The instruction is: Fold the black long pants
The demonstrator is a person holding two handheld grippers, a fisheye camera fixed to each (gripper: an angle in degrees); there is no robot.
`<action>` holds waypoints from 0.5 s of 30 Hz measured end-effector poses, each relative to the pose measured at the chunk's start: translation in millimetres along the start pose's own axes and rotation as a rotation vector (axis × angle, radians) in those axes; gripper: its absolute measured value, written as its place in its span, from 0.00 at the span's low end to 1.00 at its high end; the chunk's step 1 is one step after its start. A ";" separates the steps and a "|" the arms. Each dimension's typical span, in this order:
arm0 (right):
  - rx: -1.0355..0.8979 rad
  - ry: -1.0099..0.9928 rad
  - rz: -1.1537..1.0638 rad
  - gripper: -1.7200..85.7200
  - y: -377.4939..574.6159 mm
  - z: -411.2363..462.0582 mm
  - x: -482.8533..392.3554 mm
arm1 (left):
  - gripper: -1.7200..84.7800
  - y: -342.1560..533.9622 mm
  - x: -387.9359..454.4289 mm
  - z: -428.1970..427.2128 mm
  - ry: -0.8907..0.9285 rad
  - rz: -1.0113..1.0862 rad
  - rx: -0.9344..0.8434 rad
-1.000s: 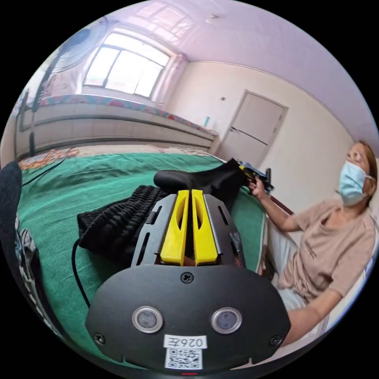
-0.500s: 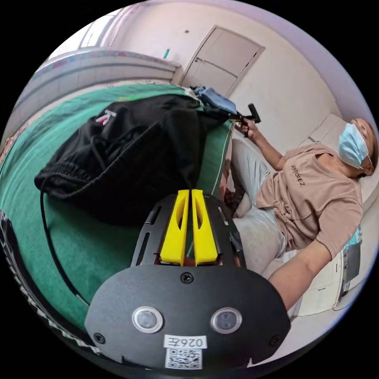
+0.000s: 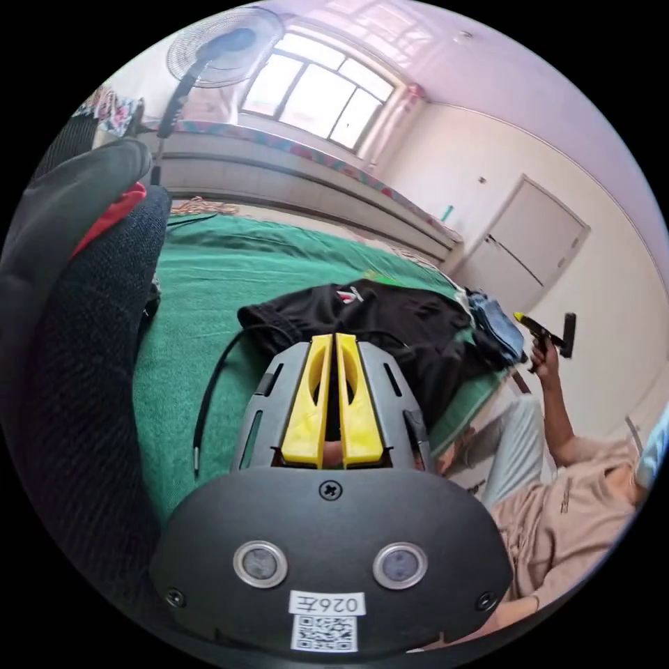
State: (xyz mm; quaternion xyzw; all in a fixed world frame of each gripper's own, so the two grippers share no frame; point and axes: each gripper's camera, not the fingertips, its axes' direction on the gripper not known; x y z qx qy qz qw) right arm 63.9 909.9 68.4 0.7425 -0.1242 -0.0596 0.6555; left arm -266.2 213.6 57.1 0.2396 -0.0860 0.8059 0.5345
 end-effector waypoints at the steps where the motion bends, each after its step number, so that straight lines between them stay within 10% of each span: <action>1: -0.078 -0.019 -0.055 0.01 -8.9 39.8 -8.7 | 0.03 -4.3 -1.8 7.0 -0.019 -0.038 -0.012; 6: -0.504 -0.229 -0.252 0.01 10.4 207.5 -19.6 | 0.14 -16.0 -13.4 30.7 -0.411 -0.266 -0.018; 15: -0.720 -0.705 -0.049 0.01 -15.0 304.4 98.5 | 0.20 -62.2 -36.6 86.3 -0.265 -0.264 -0.248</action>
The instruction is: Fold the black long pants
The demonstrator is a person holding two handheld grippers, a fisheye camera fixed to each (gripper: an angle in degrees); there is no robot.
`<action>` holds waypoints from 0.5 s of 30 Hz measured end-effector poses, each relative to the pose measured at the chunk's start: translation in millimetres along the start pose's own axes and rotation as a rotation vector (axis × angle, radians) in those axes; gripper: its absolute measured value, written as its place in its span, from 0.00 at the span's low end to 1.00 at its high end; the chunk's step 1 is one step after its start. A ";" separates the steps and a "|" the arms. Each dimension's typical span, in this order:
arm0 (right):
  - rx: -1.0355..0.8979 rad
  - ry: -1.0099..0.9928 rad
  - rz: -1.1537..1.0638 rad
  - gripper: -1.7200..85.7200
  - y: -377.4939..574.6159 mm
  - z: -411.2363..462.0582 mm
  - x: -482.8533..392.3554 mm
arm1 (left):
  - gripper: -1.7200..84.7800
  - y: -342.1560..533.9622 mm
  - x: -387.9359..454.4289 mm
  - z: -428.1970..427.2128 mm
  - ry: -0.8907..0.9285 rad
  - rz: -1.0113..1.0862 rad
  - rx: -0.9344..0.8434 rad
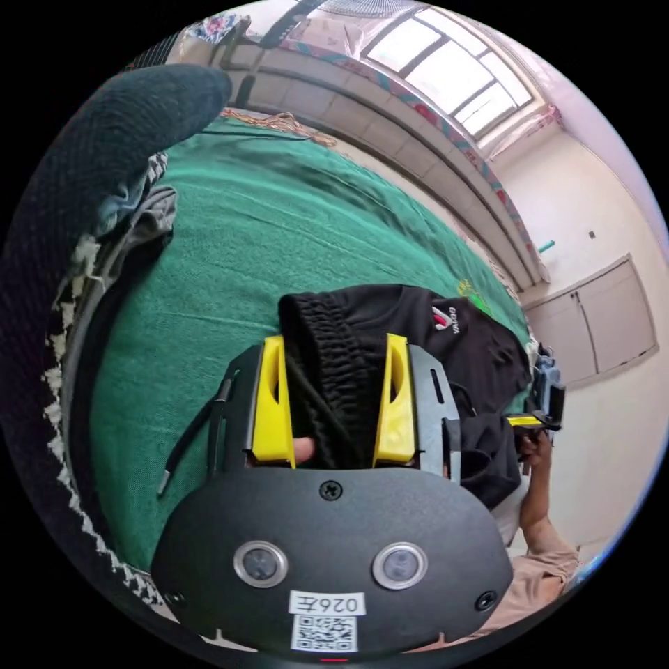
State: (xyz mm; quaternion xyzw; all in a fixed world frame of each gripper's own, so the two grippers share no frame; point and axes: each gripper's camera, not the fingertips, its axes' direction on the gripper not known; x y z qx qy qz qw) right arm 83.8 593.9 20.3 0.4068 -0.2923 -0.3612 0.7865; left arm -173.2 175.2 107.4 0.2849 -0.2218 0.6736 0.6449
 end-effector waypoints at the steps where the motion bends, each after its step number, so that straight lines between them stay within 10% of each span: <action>1: -0.010 -0.013 -0.004 0.01 -6.7 -6.3 10.6 | 0.20 -3.7 3.9 1.7 -0.028 0.021 -0.022; 8: -0.003 -0.034 -0.046 0.01 -39.1 -49.4 65.7 | 0.18 -24.4 17.5 3.8 -0.089 0.154 -0.084; 15: 0.649 0.410 0.138 0.01 8.3 -292.8 148.6 | 0.11 -26.8 -11.4 -4.2 0.162 0.168 -0.027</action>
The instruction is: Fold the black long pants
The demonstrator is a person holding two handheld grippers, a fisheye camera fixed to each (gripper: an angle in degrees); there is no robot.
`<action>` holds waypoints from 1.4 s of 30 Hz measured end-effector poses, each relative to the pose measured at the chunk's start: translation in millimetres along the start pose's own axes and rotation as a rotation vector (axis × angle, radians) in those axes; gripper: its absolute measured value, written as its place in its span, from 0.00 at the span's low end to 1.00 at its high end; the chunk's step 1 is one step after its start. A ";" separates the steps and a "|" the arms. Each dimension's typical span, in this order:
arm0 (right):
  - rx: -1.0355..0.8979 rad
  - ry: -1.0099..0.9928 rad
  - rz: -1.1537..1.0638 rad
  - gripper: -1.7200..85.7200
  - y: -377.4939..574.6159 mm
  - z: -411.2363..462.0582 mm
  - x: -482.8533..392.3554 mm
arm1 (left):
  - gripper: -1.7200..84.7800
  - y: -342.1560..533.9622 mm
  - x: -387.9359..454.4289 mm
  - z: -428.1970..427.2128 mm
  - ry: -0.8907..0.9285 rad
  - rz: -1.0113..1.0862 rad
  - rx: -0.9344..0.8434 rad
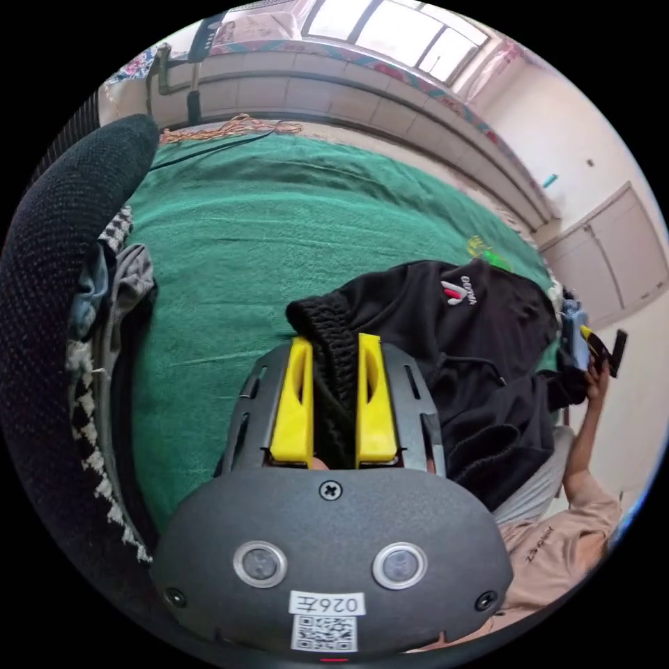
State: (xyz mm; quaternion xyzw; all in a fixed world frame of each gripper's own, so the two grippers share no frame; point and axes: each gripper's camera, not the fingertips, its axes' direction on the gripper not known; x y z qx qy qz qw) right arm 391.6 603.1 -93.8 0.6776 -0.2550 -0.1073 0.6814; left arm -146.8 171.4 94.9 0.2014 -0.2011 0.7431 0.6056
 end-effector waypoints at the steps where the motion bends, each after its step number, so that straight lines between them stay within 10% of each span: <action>1: 0.085 0.215 0.086 0.01 -12.6 -17.0 43.5 | 0.10 0.5 -4.8 -0.9 0.031 -0.014 0.014; 4: 0.128 0.585 0.272 0.02 -46.1 -12.1 160.3 | 0.11 -3.2 -21.6 6.5 0.113 -0.045 0.010; 16: -0.110 0.477 0.458 0.11 -151.9 220.7 477.8 | 0.12 -14.8 4.2 3.6 0.005 0.055 -0.063; 34: 0.128 0.736 0.111 0.05 -176.7 298.1 372.2 | 0.09 -50.2 58.5 -68.6 -0.263 0.153 0.151; 42: -0.134 1.019 0.128 0.07 -133.9 423.2 407.4 | 0.11 -58.9 45.7 -47.1 -0.220 -0.008 0.095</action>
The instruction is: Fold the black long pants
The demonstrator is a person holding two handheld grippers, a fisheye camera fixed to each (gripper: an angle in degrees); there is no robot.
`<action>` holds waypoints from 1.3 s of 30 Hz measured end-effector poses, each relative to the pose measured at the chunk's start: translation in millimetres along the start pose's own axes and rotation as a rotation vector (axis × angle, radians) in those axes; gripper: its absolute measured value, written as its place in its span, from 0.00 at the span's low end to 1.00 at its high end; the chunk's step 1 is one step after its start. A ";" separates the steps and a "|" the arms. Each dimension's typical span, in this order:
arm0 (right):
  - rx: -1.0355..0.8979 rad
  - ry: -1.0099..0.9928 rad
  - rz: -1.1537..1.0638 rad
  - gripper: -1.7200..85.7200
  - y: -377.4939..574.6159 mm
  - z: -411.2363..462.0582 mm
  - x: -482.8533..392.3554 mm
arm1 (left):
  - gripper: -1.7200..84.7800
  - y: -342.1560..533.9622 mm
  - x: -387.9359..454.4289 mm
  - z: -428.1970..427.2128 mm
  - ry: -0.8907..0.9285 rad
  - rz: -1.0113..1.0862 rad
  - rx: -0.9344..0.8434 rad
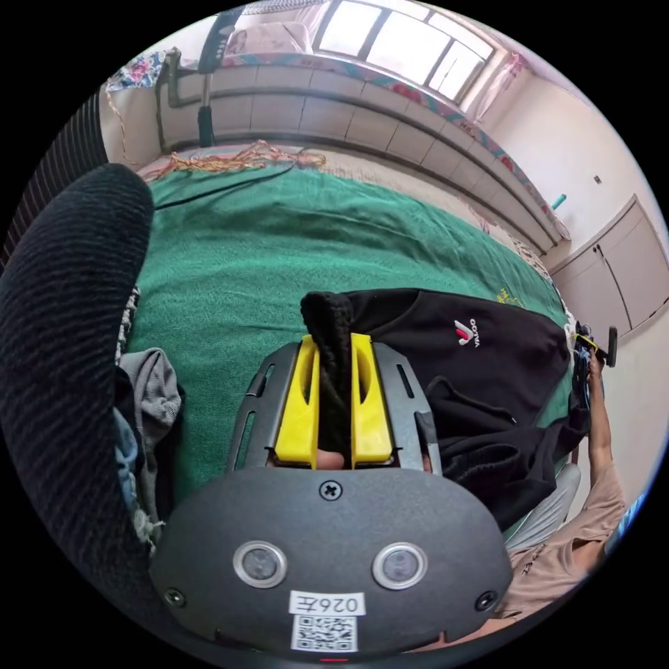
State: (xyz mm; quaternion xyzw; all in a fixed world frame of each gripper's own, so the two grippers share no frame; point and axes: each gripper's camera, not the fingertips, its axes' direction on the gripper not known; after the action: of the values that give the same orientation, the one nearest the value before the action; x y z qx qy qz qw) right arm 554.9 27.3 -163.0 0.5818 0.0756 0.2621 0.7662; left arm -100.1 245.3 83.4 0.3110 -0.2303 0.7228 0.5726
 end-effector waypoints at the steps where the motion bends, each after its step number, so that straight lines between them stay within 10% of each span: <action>1: 0.055 0.015 0.002 0.07 17.7 -15.1 -4.6 | 0.11 2.6 2.5 -6.3 -0.018 -0.004 0.014; 8: 0.159 -0.356 -0.079 0.02 98.2 -53.0 -41.4 | 0.02 38.2 79.4 -60.2 -0.184 0.107 0.273; 15: -0.046 -0.471 0.007 0.01 132.6 -25.3 -72.2 | 0.01 -2.5 145.5 -17.3 -0.251 0.310 -0.027; 25: 0.059 -0.734 -0.420 0.01 249.2 -226.7 -227.4 | 0.01 -27.4 292.2 33.5 0.269 0.583 -0.109; 34: 0.047 -0.653 -0.645 0.01 291.9 -376.9 -296.1 | 0.01 -33.5 314.8 20.5 0.331 0.633 -0.150; 39: -0.054 -0.518 -0.771 0.01 322.9 -416.4 -356.1 | 0.01 -2.2 339.9 34.3 0.076 0.756 -0.268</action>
State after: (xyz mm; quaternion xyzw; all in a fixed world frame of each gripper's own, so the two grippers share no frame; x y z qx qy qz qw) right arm -24.7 267.6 -59.4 0.5373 0.0856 -0.1941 0.8163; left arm -142.9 454.8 349.8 0.1001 -0.3993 0.8571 0.3098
